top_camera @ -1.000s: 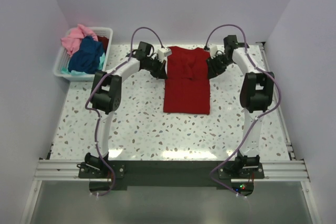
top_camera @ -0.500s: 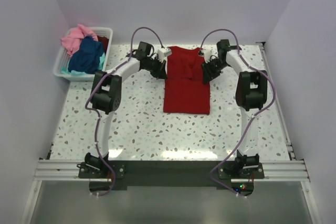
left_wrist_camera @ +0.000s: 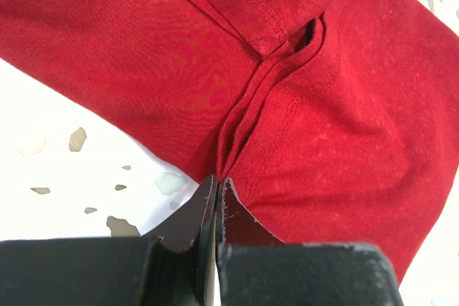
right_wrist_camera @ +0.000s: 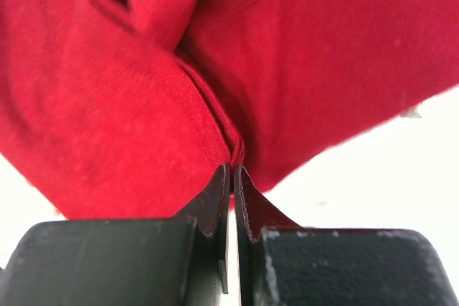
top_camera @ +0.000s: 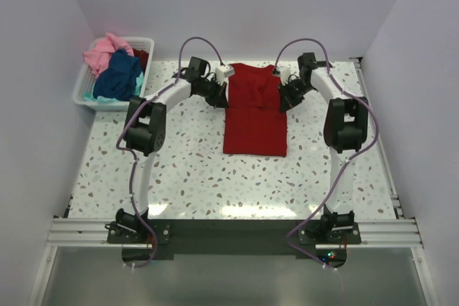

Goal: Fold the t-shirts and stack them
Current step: Fold the tshirt

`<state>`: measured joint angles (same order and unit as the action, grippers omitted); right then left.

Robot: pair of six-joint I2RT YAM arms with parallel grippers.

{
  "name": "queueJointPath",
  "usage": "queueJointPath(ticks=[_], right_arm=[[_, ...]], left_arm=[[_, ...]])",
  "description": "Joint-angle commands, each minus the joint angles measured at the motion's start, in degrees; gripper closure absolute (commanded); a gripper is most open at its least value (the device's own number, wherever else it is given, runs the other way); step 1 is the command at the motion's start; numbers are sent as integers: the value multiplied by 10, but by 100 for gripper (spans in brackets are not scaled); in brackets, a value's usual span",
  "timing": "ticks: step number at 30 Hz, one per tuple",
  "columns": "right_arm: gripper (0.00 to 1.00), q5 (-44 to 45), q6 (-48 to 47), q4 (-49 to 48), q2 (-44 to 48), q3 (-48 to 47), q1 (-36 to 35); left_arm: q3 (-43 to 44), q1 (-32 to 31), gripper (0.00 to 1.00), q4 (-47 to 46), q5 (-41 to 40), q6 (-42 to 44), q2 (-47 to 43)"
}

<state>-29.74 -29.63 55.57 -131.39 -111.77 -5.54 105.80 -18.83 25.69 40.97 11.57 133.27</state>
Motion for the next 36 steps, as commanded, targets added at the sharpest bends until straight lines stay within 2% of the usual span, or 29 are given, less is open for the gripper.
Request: queueJointPath(ticks=[1, 6, 15, 25, 28, 29, 30, 31, 33, 34, 36], right_arm=[[100, -10, -9, 14, 78, 16, 11], [100, -1, -11, 3, 81, 34, 25], [100, 13, 4, -37, 19, 2, 23], [100, 17, 10, -61, 4, -9, 20], [99, 32, 10, -69, -4, -11, 18], [80, 38, 10, -64, -6, -16, 16], [70, 38, 10, -49, -8, -28, 17], [53, 37, 11, -38, -5, -35, 16], [34, 35, 11, -17, 22, -39, 17], [21, 32, 12, -8, 38, -37, 18], [8, 2, 20, 14, 70, -15, 18]], left_arm=[[-2, -2, 100, -31, 17, 11, -42], [-6, -2, 100, -36, 17, 13, -45], [20, -2, 100, -29, -13, 11, -6], [14, 2, 100, -35, -41, 6, -1], [29, 2, 88, -30, -46, -7, 15], [36, 2, 82, -28, -50, -10, 19], [39, 3, 78, -17, -54, -10, 18], [35, 5, 68, -14, -56, -9, 8], [7, 13, 57, -30, -49, -19, -24], [-39, 17, 46, -47, -33, -28, -69], [-90, 20, 29, -88, -6, -51, -120]])
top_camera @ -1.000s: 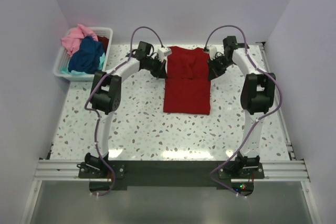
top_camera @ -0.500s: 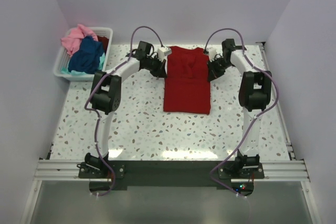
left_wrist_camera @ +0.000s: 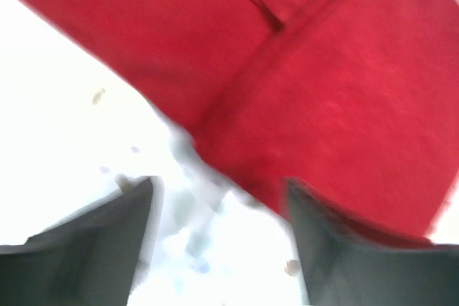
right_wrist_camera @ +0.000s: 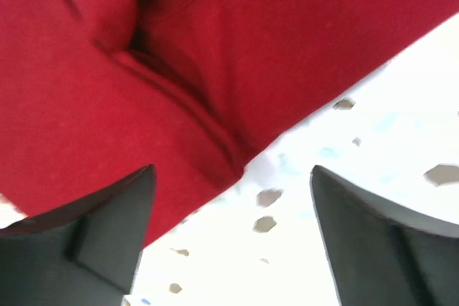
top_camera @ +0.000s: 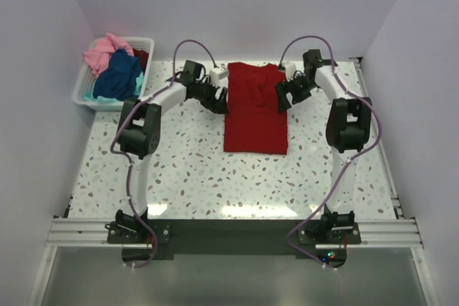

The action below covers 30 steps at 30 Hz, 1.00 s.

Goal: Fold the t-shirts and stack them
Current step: Fold the tshirt

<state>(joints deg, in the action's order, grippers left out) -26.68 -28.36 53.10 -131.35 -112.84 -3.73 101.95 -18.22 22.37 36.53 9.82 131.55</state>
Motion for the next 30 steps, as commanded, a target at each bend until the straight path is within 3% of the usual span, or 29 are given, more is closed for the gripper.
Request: queueJointPath(ticks=[1, 4, 9, 14, 21, 26, 30], right_arm=[[1, -42, 24, 47, 108, 6, -1], [1, -108, 74, 62, 178, 75, -9], [1, -202, 148, 31, 234, 229, -64], [1, -257, 184, 28, 183, 278, -92], [1, -242, 185, 26, 85, 336, -52], [2, -208, 157, 47, 39, 320, 10], [2, -215, 117, 98, 61, 296, 14]], left_arm=[[-94, 11, 14, -63, 71, -44, -148], [-166, -20, 2, -81, 112, -96, -208], [-294, -102, 2, -247, 169, -284, -251], [-369, -118, 3, -420, 226, -458, -199], [-423, -92, 3, -500, 222, -542, -107], [-470, -43, 2, -450, 200, -498, -83], [-482, -38, 3, -445, 227, -480, -131]])
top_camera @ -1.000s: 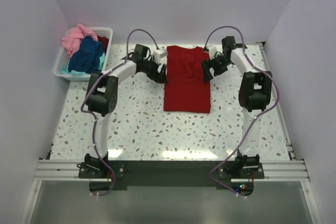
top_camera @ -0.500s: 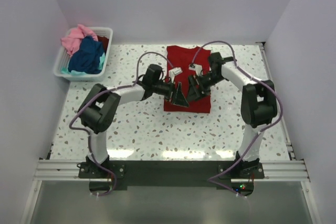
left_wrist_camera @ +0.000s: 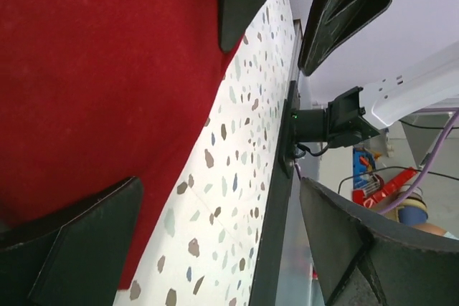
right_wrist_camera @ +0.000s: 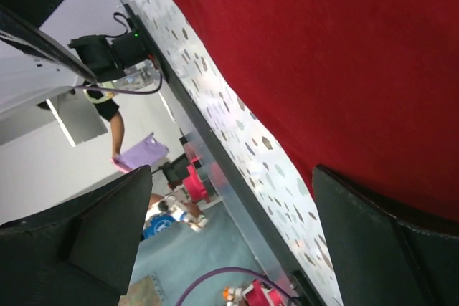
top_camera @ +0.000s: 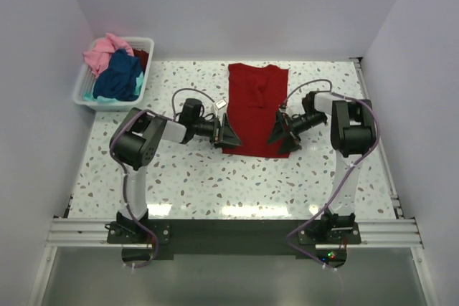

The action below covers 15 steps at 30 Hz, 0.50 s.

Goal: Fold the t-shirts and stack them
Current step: Fold the tshirt

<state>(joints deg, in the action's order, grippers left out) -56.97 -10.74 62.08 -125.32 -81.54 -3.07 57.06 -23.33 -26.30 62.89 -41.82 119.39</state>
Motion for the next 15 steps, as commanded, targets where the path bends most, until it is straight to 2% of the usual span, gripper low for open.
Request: queueJointPath(ticks=[1, 3, 5, 7, 8, 10, 12, 14, 15], right_arm=[[2, 83, -71, 22, 10, -26, 8], [2, 74, -124, 69, 37, -55, 8], [2, 92, -179, 89, 95, -64, 8], [2, 148, -239, 54, 145, -40, 10], [2, 163, -259, 19, 196, -8, 9], [2, 196, -292, -26, 237, 22, 7], [3, 219, -328, -91, 282, 59, 1], [3, 259, -363, -169, 307, 113, -15], [3, 272, -402, -198, 338, 137, -23]], left_arm=[[-36, 13, 3, 43, -34, 53, -27], [-29, 13, 3, 76, -31, 97, -91], [-11, 10, 2, 185, -49, 216, -134], [15, 6, 0, 297, -101, 311, -187], [24, -4, 0, 333, -133, 418, -202], [27, -18, 0, 352, -238, 557, -235], [14, -23, 5, 338, -305, 620, -246], [14, -43, 9, 333, -329, 718, -242], [10, -52, 15, 333, -336, 751, -241]])
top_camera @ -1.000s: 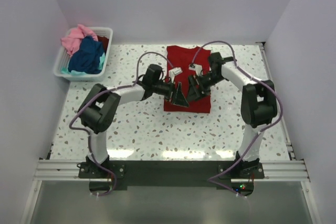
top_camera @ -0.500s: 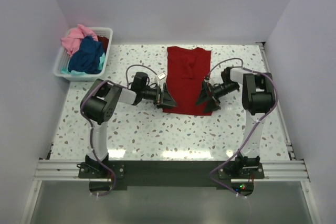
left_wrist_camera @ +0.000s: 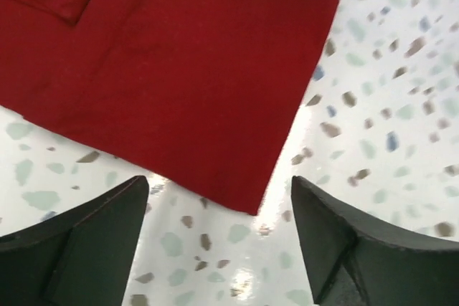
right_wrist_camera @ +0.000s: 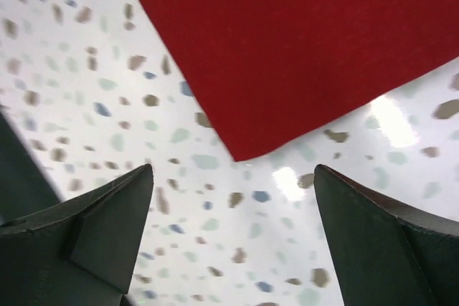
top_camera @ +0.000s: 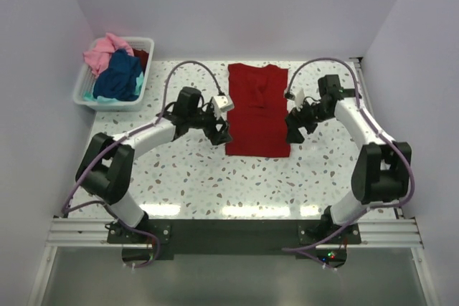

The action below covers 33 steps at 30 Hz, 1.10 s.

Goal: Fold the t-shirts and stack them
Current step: Fold the tshirt

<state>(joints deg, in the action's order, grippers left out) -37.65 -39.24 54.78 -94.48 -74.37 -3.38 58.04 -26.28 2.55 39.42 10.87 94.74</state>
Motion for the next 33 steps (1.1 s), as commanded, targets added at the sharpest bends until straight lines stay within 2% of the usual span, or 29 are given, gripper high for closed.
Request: queueJointPath(ticks=[1, 4, 7, 9, 11, 14, 17, 20, 23, 25, 28, 31, 32, 33], right_arm=[[3, 95, -136, -151, 42, 88, -29], [4, 125, -195, -226, 80, 159, -78], [8, 130, -218, -276, 95, 200, -103], [14, 135, -233, -306, 95, 225, -123], [16, 140, -250, -326, 91, 249, -132], [25, 145, -274, -333, 79, 260, -134], [40, 140, -300, -340, 84, 282, -133], [48, 139, -319, -340, 90, 300, -134], [54, 143, -334, -334, 98, 314, -134], [54, 142, -346, -333, 106, 323, -135], [59, 151, -355, -338, 104, 338, -135], [75, 168, -346, -344, 83, 331, -135], [92, 170, -341, -340, 78, 321, -136], [100, 170, -323, -339, 76, 314, -135]], left_arm=[[-4, -32, 18, 41, -104, 255, 4], [-32, -75, 31, 20, -107, 365, -1], [-55, -106, 41, -3, -112, 415, 3], [-57, -119, 48, -6, -117, 428, 18], [-57, -132, 50, -8, -123, 445, 30], [-52, -139, 53, -4, -130, 462, 51], [-40, -139, 55, 16, -129, 477, 74], [-28, -144, 57, 41, -130, 492, 83], [-16, -145, 59, 63, -127, 494, 91], [-14, -145, 61, 76, -127, 498, 91], [-11, -148, 67, 96, -129, 508, 94], [7, -148, 80, 137, -130, 508, 105], [21, -148, 86, 146, -130, 504, 110], [25, -148, 98, 155, -129, 500, 109]])
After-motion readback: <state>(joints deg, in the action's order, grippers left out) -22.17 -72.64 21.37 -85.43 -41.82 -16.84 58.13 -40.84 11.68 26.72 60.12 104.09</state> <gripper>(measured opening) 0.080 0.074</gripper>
